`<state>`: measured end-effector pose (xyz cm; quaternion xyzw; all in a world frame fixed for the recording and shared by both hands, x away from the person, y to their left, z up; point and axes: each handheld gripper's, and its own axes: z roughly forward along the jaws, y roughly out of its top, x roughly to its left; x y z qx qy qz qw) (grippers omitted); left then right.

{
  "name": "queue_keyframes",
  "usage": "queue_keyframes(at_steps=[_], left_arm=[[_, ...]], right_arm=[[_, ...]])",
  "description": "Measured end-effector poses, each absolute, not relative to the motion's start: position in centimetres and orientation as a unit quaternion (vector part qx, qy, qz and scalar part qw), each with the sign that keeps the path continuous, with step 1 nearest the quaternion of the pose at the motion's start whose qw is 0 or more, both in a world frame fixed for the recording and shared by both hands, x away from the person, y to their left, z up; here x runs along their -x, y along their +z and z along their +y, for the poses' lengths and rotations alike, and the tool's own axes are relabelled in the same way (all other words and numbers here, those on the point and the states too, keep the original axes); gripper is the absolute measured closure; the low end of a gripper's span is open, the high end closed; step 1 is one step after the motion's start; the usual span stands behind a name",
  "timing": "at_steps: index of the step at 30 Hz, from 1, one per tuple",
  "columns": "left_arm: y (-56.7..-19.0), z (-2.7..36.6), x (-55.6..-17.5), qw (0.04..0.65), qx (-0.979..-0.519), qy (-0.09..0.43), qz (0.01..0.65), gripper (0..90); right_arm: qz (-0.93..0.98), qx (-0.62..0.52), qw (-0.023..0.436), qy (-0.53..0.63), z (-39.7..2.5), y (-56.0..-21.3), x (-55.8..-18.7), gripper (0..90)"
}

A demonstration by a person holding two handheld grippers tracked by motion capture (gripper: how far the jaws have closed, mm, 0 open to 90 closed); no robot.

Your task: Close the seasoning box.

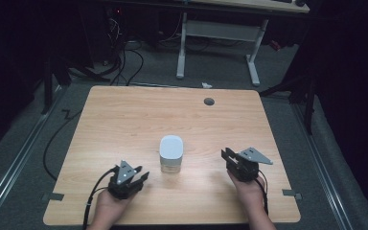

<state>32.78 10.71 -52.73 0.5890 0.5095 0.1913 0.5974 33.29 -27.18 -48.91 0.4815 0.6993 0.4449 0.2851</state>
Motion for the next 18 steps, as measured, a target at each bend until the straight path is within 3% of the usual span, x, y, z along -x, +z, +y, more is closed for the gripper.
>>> queue_keyframes(at_steps=[3, 5, 6, 15, 18], left_arm=[[-53.3, 14.2, -33.3, 0.585, -0.559, 0.229, 0.542, 53.9], [-53.4, 15.0, -33.4, 0.58, -0.553, 0.229, 0.552, 52.7], [-53.5, 16.0, -33.3, 0.58, -0.539, 0.22, 0.57, 52.6], [-53.1, 15.6, -32.8, 0.589, -0.533, 0.222, 0.565, 52.0], [-53.4, 15.5, -32.7, 0.586, -0.535, 0.219, 0.567, 52.0]], right_arm=[[0.682, -0.52, 0.286, 0.427, -30.1, -50.5, -31.7, 58.3], [0.678, -0.53, 0.284, 0.423, -30.8, -50.8, -31.2, 54.5], [0.665, -0.55, 0.282, 0.419, -31.8, -51.5, -30.0, 48.3], [0.663, -0.556, 0.286, 0.413, -32.9, -51.8, -28.9, 44.5], [0.67, -0.55, 0.29, 0.406, -32.7, -51.9, -28.9, 39.6]])
